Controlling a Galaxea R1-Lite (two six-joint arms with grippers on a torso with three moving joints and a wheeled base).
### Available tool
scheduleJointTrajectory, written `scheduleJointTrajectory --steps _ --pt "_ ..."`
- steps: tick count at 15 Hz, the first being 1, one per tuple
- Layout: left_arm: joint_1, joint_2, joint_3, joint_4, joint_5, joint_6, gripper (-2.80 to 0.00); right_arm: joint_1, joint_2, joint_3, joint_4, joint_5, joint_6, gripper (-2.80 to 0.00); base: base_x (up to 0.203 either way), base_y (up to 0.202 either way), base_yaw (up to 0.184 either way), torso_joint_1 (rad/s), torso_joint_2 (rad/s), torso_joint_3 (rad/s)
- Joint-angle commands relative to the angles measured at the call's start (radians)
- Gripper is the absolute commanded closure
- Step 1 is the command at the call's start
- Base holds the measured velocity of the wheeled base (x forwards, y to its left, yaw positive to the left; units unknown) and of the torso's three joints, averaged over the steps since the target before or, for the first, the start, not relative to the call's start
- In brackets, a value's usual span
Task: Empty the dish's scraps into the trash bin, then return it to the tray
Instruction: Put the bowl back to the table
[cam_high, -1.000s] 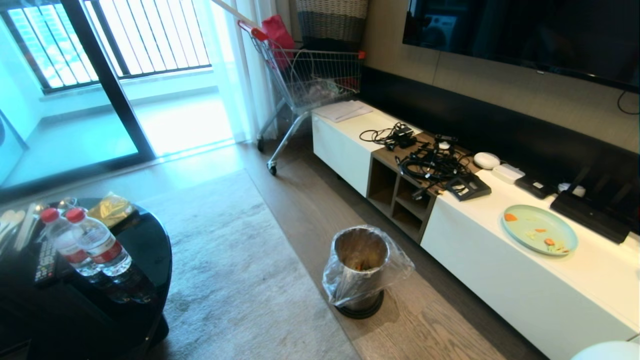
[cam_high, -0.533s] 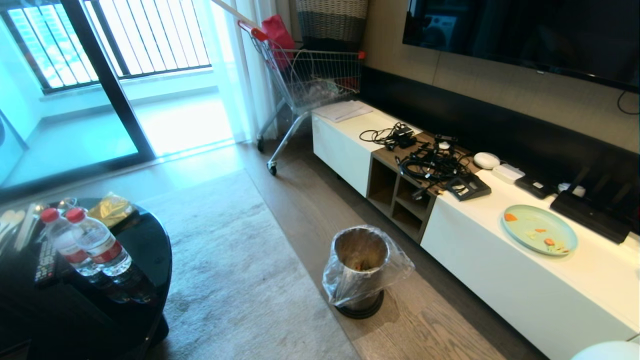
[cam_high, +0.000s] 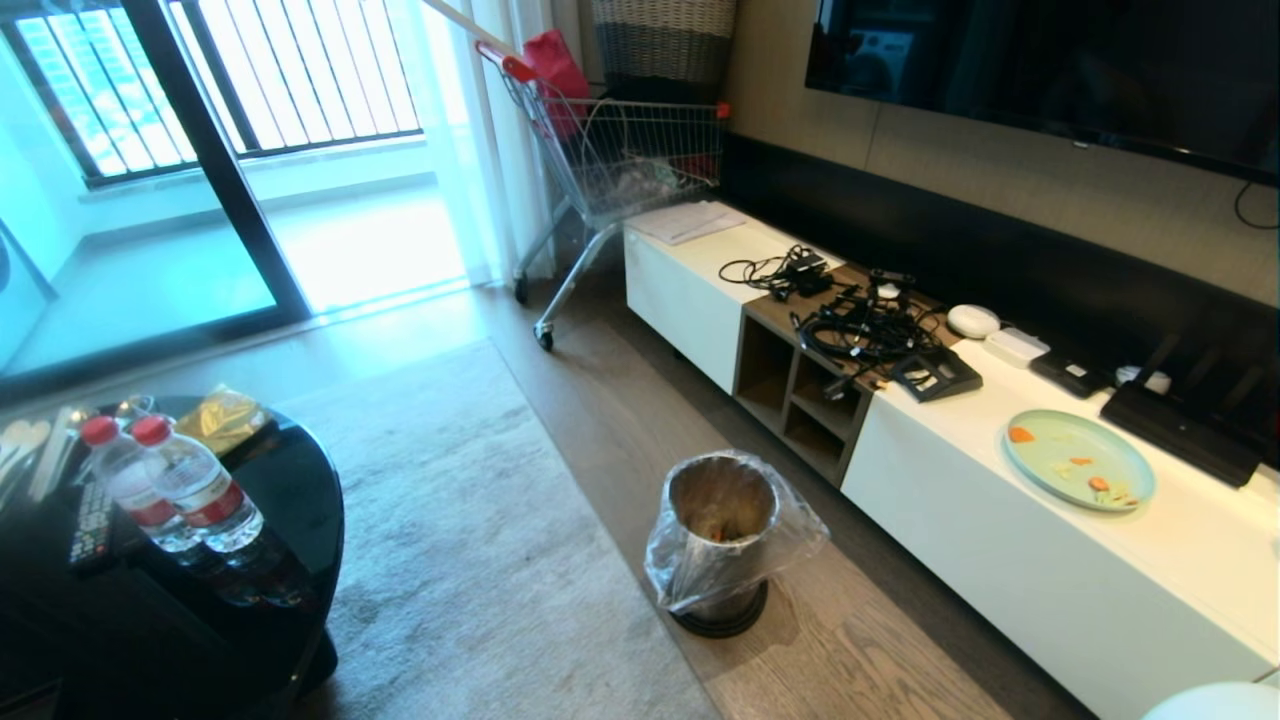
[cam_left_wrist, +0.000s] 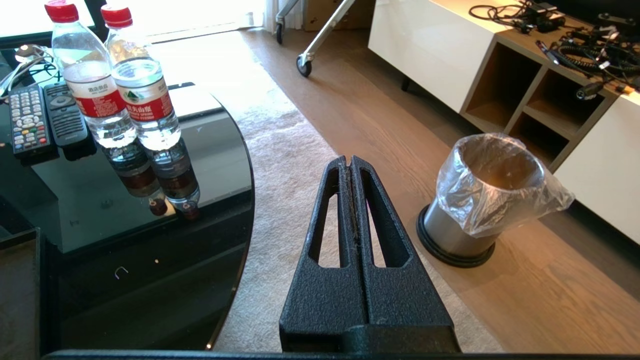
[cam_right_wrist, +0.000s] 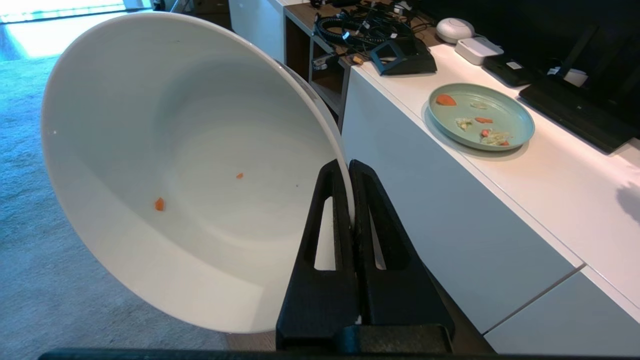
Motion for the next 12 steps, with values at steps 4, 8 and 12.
scheduleJointTrajectory --steps 4,8,12 --pt "0.000 0.000 0.000 0.000 0.001 0.001 0.00 0.000 0.001 0.000 0.000 0.001 -0.001 0.00 0.000 0.000 0.000 0.000 0.00 0.000" --pt "0.000 0.000 0.000 0.000 0.001 0.001 0.00 0.000 0.001 0.000 0.000 0.001 -0.001 0.00 0.000 0.000 0.000 0.000 0.00 0.000" --pt "0.000 0.000 0.000 0.000 0.001 -0.001 0.00 0.000 0.001 0.000 0.000 0.001 -0.001 0.00 -0.053 0.000 0.000 0.003 0.00 0.000"
